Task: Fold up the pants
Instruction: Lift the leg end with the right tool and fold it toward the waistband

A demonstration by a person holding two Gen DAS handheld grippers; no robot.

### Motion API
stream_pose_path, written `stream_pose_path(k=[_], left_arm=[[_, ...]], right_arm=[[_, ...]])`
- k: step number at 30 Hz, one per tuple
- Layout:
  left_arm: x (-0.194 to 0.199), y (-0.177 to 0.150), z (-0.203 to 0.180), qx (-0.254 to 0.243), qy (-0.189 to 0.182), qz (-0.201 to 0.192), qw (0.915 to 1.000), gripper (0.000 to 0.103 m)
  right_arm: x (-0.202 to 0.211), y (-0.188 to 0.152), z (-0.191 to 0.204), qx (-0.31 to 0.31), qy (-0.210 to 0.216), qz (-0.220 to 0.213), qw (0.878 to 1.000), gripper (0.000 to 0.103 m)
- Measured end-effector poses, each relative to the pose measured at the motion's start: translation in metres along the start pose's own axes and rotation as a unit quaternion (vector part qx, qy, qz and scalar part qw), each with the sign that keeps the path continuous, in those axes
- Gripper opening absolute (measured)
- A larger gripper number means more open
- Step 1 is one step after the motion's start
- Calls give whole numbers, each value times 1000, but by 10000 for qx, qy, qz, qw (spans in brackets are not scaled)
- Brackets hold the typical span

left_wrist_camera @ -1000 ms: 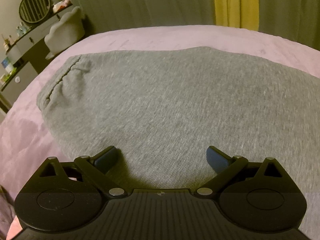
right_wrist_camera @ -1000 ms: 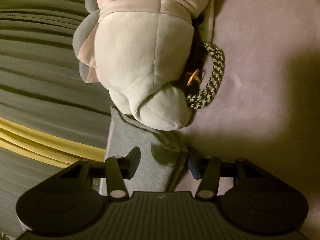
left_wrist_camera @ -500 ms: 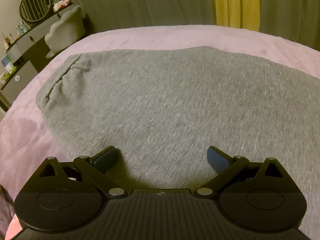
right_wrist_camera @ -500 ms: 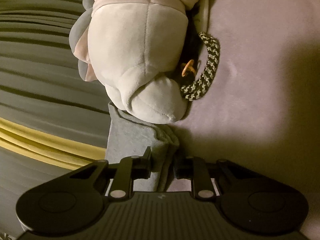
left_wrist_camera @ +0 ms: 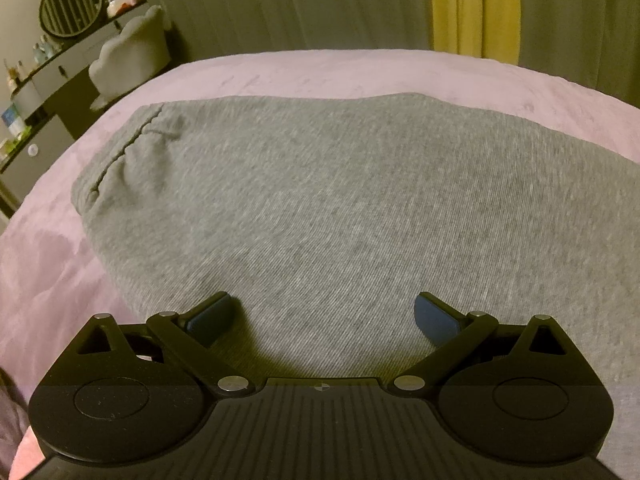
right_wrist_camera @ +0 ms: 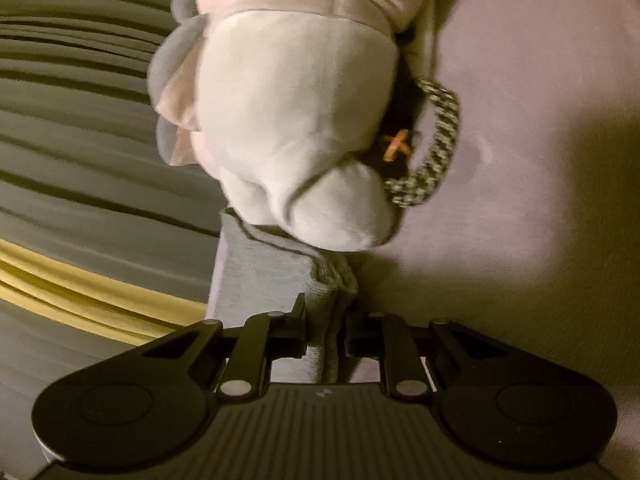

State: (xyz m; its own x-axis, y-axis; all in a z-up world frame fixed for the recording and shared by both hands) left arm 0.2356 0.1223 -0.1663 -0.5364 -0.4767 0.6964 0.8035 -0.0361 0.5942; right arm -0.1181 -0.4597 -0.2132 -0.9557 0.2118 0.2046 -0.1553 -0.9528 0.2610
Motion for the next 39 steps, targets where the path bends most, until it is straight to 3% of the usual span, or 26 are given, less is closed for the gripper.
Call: stream_pose_path(k=[3,8,10,12,15,18,19,21,24,27,31,32,36,39], left_arm=[[1,0,0,-12,-22,1,10000,102],[6,1,6,99,-216,48,9997,102],[9,3,11,196,-305,21,9993,102],[13,6,15,278,-344,-2,9990,102],[20,9,22,412,-436,-55,9982,102],[27,11,31,577,-502,-141,9970,102],[29,12,35,622,-499,-184,9966,102],[29,13,41,691,-456,-228,9963,102],[27,9,46,708,-469,-232,9961,102],[23,5,41,617,-561,-188,9963,102],[18,2,29,460,-730,-116,9962,102],[19,2,27,432,-763,-141,9960,102],[27,1,24,388,-839,-304,9952,102],[30,1,24,410,-892,-355,9945,102]], right_arm=[[0,-1,26,338,218,122,9991,15],[-14,-6,72,1124,6,427,9927,15],[-28,-17,105,1546,159,676,9855,15],[-48,-43,150,2153,424,1040,9701,14],[-84,-113,211,2715,1018,1911,9378,15],[-117,-216,242,3215,1416,3046,8853,15],[-127,-253,242,3355,1463,3407,8660,15],[-146,-315,227,3358,1388,3980,8423,15],[-165,-397,177,3422,808,4921,7964,15],[-160,-410,168,3698,843,4809,7905,16],[-166,-387,182,3101,906,4872,8114,16],[-164,-389,187,3120,939,4875,8101,16],[-146,-411,185,3443,973,5076,7838,17],[-143,-406,180,3361,996,5110,7848,17]])
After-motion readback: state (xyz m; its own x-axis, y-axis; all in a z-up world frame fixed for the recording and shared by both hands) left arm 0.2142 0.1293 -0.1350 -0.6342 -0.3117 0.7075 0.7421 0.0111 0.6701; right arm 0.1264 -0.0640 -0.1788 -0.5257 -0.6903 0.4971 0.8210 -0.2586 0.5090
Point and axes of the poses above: each gripper's, at about its wrist camera, not at the fingertips, and x roughly against the way its jaws point, z to its left, y to its top, the point moved 6 cm from there along -x, roughly the way its jaws point, and after that the axes turned 14 degrees about y, right-handed, at the moved point
